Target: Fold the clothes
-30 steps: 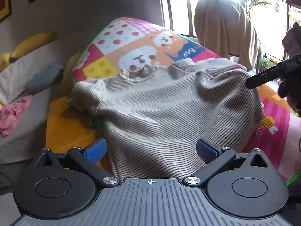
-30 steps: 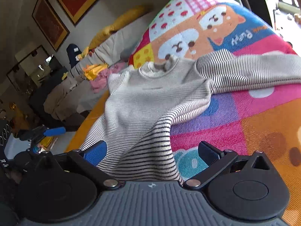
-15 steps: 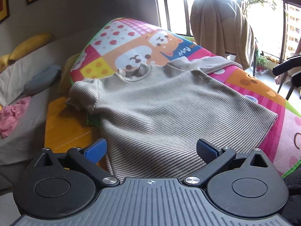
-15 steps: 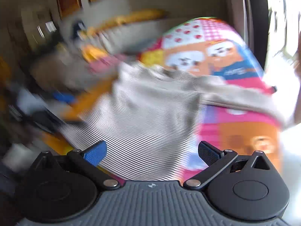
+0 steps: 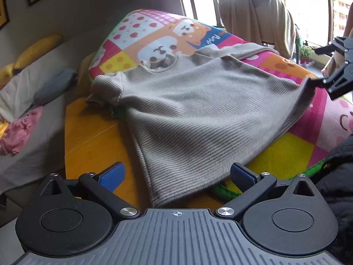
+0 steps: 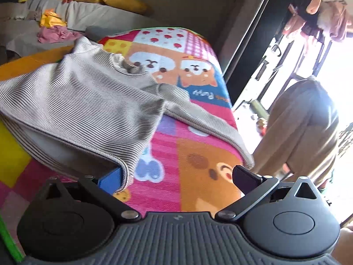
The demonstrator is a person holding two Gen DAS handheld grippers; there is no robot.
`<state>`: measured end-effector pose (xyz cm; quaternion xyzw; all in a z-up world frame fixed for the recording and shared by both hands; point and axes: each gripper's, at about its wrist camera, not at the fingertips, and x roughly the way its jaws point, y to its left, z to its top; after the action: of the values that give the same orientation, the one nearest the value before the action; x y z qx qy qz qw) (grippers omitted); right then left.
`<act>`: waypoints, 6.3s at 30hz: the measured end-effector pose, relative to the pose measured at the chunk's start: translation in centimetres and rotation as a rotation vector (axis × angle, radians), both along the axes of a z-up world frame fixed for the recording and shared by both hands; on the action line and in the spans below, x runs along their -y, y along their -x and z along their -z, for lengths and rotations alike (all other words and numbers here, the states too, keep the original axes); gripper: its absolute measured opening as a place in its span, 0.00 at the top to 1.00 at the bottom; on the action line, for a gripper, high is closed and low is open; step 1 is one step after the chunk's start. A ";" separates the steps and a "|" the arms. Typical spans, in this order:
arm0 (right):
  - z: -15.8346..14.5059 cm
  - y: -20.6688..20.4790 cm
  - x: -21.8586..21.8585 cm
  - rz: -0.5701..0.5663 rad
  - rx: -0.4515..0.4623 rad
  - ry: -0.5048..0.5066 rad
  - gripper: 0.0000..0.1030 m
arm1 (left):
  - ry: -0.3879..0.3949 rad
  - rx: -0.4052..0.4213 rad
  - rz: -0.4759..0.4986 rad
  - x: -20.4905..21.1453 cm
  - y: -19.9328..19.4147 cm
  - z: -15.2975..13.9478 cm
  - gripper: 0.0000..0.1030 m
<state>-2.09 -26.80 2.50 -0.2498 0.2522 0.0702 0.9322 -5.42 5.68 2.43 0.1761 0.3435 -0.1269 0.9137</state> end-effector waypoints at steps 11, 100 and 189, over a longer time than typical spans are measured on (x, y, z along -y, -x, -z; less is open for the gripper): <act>2.0 -0.6 -0.3 0.029 -0.052 0.009 0.00 | -0.131 -0.013 -0.137 -0.8 -1.4 2.1 0.00; -8.2 -25.1 -5.8 -0.406 -0.179 -0.515 0.00 | 0.233 -0.126 -0.008 6.3 -18.1 3.3 0.00; 2.7 -26.6 -11.7 -0.261 -0.348 -0.495 0.00 | 0.652 0.024 -0.315 -11.5 -29.8 -3.1 0.23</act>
<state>24.48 -15.10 -0.24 -0.0302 0.3487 0.2898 0.8908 24.35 17.13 5.58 -0.1782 0.2971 -0.0853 0.9342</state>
